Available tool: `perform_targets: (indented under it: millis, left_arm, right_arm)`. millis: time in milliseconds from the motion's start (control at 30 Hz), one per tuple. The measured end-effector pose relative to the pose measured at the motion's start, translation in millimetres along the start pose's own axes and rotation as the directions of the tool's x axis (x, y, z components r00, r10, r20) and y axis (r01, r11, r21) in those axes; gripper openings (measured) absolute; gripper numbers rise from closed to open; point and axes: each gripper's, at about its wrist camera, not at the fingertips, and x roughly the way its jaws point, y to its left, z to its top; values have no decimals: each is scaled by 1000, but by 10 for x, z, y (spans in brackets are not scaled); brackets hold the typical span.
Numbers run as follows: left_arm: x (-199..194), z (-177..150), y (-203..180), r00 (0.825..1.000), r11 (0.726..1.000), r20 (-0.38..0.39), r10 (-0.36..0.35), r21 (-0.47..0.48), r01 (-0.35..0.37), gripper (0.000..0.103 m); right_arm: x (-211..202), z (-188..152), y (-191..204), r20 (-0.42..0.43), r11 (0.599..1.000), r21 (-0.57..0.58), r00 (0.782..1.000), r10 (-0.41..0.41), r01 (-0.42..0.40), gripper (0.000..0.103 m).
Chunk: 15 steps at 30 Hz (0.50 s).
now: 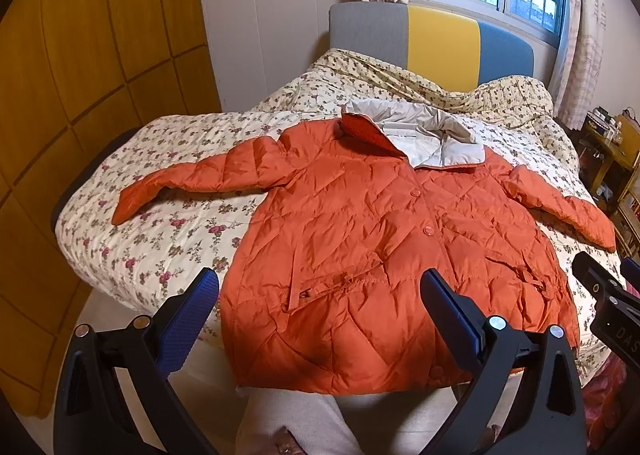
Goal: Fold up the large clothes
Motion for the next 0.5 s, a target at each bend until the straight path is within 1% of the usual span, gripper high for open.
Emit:
perform_targets:
  millis: [333, 500]
  left_arm:
    - [17, 1, -15, 1000, 1000, -5, 0, 3, 0, 100]
    - [60, 5, -24, 1000, 1000, -22, -4, 5, 4, 100]
  right_arm:
    - [29, -6, 7, -7, 1000, -2, 1000, 4, -4, 101]
    - [83, -12, -4, -21, 1000, 4, 1000, 5, -5, 101]
